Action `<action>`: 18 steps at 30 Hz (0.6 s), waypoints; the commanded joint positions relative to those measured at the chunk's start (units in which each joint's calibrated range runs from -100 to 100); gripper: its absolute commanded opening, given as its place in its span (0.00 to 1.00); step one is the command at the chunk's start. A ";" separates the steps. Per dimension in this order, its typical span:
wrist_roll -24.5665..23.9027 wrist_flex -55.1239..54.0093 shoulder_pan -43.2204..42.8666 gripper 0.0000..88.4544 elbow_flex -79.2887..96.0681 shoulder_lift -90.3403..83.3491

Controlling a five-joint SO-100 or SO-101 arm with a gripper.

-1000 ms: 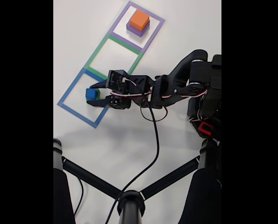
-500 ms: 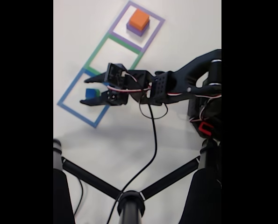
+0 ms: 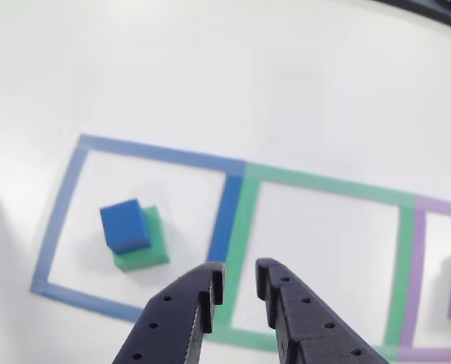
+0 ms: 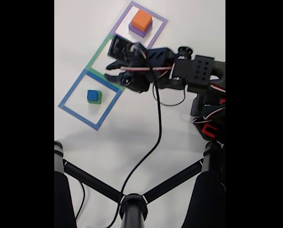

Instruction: Tower of hanoi

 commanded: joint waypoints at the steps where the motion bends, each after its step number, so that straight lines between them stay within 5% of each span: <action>1: 0.20 21.83 3.62 0.00 -18.17 -3.69; 10: 0.20 51.46 12.54 0.00 -57.24 5.28; 18: 0.20 53.40 19.25 0.00 -64.60 7.92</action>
